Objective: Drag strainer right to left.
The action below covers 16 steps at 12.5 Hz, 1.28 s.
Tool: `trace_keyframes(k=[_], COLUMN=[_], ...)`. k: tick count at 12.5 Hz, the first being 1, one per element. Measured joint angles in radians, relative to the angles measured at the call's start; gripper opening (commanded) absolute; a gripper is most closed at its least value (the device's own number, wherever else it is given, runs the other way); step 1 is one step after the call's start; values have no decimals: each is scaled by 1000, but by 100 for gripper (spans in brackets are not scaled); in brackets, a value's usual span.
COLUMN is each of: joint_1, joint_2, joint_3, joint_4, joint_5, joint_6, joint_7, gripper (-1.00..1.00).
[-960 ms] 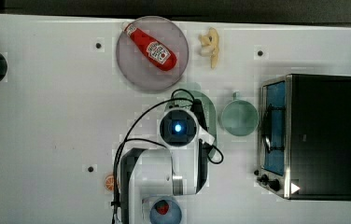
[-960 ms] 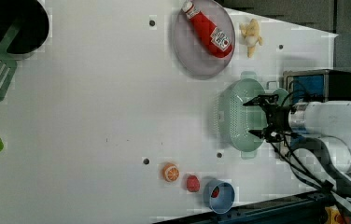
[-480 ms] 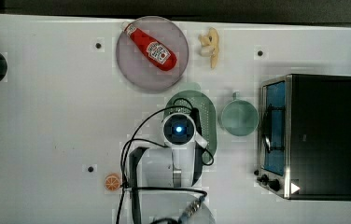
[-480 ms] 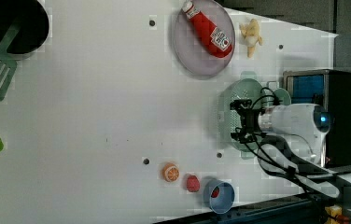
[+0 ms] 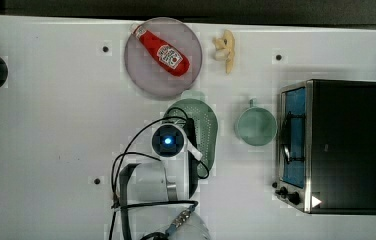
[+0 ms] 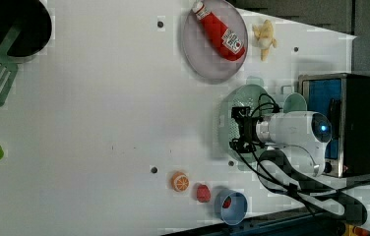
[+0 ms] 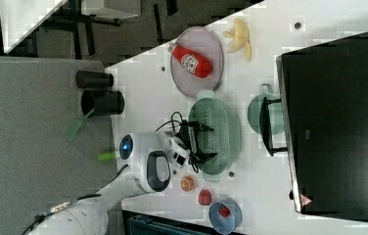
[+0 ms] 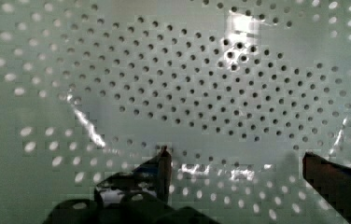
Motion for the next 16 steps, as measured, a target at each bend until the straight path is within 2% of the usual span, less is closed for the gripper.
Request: trace_keyframes(k=[5, 9, 12, 14, 16], joint_1=[40, 77, 145, 195, 244], joint_2=[-16, -22, -14, 19, 21], joint_3=[12, 41, 40, 40, 40], joint_4=[0, 12, 45, 94, 102], joint_5=[67, 186, 212, 326, 340], joint_6=[0, -38, -70, -64, -87], joint_7=[0, 28, 31, 35, 36], gripper=[100, 100, 100, 100, 100])
